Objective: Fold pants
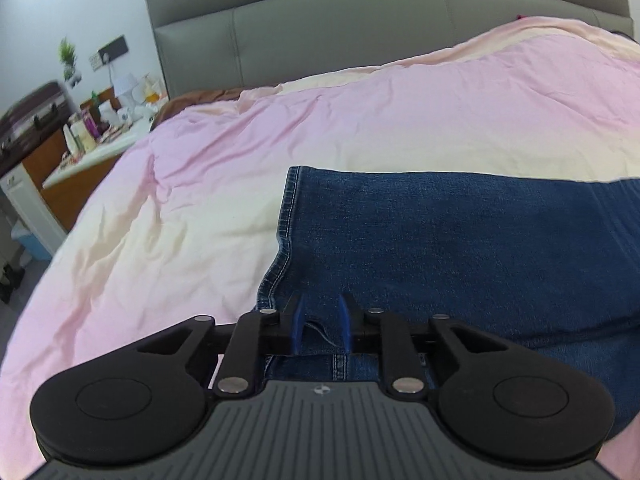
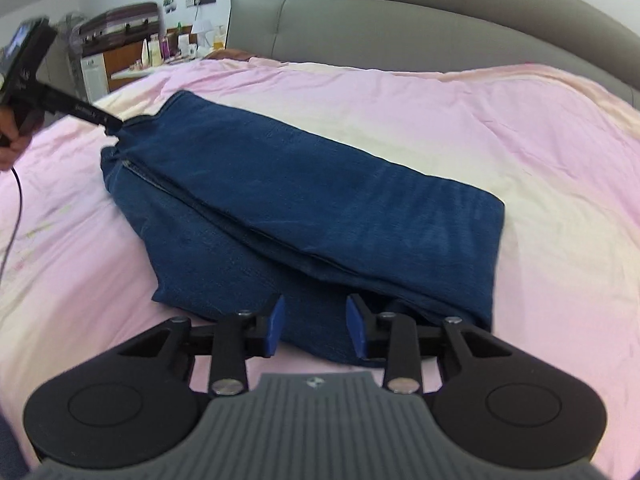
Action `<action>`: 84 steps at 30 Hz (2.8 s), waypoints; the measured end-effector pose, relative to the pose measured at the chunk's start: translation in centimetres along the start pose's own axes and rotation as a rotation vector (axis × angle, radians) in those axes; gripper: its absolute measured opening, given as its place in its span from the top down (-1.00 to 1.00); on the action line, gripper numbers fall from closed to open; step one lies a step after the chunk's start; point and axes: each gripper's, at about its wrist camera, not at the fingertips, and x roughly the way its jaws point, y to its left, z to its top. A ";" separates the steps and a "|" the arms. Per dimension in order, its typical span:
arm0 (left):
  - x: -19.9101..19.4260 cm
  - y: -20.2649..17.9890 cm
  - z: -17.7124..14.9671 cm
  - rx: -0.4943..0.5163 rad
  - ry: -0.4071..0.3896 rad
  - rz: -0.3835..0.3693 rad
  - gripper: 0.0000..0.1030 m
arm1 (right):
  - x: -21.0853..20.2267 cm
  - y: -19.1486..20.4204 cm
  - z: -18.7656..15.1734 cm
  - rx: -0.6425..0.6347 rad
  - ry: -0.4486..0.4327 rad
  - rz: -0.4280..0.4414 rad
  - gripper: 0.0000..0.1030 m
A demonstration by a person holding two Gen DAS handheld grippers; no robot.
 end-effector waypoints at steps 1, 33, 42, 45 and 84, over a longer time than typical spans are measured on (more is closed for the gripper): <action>0.6 0.1 0.1 -0.011 -0.002 0.003 0.62 | 1.0 0.7 0.3 -0.024 0.014 -0.012 0.48; -0.1 7.9 -3.1 -0.380 0.109 0.072 -0.05 | -2.1 -10.3 -6.0 0.425 0.069 -0.234 0.16; 1.6 10.7 -6.2 -0.834 0.098 -0.173 -0.57 | -2.2 -12.8 -3.8 0.582 -0.019 -0.064 -0.28; 3.5 10.4 -7.6 -0.915 0.115 -0.216 -0.57 | -1.0 -14.8 -4.1 0.680 -0.014 -0.017 -0.28; -11.1 -7.8 -8.9 -0.651 0.158 -0.353 0.55 | -17.1 -26.3 -7.8 1.103 -0.029 0.083 0.79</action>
